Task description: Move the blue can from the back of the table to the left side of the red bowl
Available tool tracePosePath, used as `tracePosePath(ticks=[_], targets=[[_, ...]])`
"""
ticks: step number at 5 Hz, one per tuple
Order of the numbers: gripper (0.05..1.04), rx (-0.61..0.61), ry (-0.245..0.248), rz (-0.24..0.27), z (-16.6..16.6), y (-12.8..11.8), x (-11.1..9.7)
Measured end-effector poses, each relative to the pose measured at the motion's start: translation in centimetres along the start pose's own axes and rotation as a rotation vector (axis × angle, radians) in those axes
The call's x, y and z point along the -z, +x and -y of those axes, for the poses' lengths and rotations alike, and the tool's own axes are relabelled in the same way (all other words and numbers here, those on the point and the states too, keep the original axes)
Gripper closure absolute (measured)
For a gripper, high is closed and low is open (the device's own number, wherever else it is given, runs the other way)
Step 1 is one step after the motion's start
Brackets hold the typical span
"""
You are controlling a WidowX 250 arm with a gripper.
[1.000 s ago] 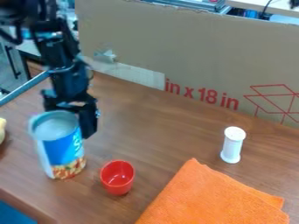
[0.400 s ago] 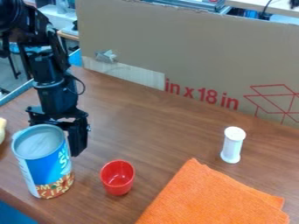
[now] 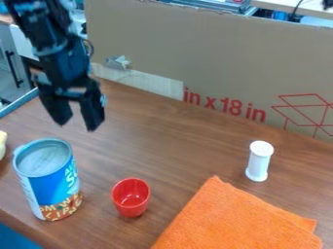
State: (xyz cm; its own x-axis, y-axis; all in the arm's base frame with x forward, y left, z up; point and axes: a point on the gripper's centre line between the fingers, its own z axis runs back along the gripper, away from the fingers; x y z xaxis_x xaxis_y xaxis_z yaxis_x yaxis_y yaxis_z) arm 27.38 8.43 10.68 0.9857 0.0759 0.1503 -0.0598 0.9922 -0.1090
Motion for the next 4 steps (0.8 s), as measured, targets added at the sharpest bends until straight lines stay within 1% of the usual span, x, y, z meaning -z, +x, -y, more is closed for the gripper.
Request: tracePosePath(ticks=[1,2,3,4], targets=[[0.075,0.137,-0.016,0.000,2.5,0.6,-1.8],[0.075,0.272,-0.002,-0.047,6.7,0.4,-1.5],[0.075,0.368,0.027,-0.067,10.5,-0.6,-1.3],[0.075,0.407,0.079,-0.081,13.5,-1.9,-1.8]])
